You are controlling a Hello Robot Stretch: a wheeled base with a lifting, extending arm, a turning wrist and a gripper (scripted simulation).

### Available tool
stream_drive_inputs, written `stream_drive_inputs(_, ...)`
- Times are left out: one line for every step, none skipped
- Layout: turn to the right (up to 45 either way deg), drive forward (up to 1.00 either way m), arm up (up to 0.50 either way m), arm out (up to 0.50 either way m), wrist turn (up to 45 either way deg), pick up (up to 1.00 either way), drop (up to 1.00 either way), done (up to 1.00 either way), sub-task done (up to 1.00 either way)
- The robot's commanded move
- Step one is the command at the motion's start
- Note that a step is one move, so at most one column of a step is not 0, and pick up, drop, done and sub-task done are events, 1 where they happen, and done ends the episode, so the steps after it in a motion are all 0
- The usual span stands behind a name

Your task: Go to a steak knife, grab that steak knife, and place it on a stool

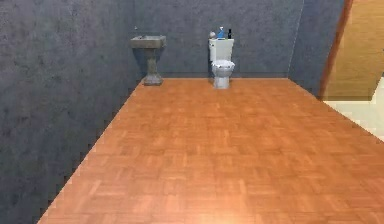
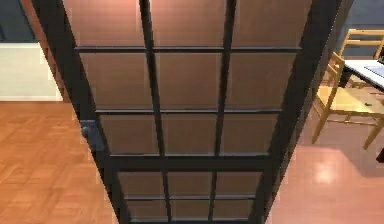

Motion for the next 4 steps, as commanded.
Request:
stream_drive_inputs(0.0, 0.65, 0.00, 0.00, 0.0, 0.00, 0.00, 0.00, 0.00)
stream_drive_inputs(45.0, 0.00, 0.00, 0.00, 0.0, 0.00, 0.00, 0.00, 0.00)
stream_drive_inputs(6.0, 0.00, 0.00, 0.00, 0.0, 0.00, 0.00, 0.00, 0.00)
stream_drive_inputs(3.0, 0.00, 0.00, 0.00, 0.0, 0.00, 0.00, 0.00, 0.00)
